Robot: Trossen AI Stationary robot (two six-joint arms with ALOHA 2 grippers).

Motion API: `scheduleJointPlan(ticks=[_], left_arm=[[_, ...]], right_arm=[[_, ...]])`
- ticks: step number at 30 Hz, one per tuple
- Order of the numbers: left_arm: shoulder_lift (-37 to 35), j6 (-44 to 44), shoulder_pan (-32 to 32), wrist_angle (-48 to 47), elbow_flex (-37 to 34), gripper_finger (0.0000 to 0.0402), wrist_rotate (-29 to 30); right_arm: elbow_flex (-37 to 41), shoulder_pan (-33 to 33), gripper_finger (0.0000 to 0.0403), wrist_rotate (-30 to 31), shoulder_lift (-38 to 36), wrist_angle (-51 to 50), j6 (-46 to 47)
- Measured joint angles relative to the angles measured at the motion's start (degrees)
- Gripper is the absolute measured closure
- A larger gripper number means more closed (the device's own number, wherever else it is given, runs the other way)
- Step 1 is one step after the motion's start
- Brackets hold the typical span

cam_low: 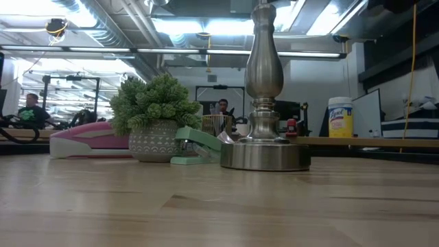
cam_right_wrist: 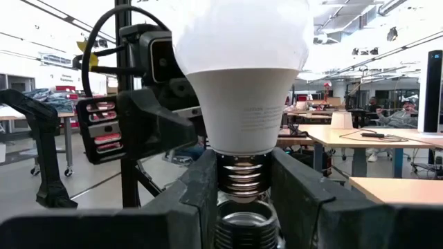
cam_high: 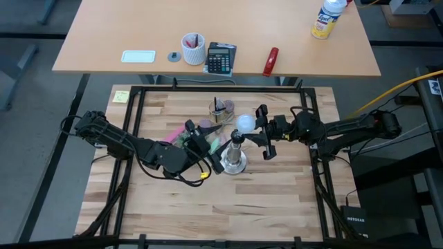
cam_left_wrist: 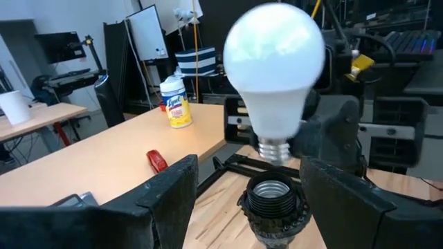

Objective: Screw lightbulb
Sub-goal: Insert the lightbulb into the lamp

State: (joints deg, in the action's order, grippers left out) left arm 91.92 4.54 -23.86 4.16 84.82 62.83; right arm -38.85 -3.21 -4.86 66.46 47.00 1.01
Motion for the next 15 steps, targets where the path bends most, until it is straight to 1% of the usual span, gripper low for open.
scheduleJointPlan(ticks=[4, 13, 15], left_arm=[[0.0, 0.0, 0.02, -0.04, 0.0, 0.0157, 0.0], [0.0, 0.39, 0.02, -0.02, 0.0, 0.0157, 0.0], [0.0, 0.39, 0.02, -0.02, 0.0, 0.0157, 0.0]], right_arm=[[0.0, -1.14, 0.0288, 2.63, 0.21, -0.23, -1.48], [0.0, -1.33, 0.0288, 3.16, 0.24, -0.02, -1.53], [-0.02, -1.35, 0.0288, 5.14, 0.24, 0.15, -1.33]])
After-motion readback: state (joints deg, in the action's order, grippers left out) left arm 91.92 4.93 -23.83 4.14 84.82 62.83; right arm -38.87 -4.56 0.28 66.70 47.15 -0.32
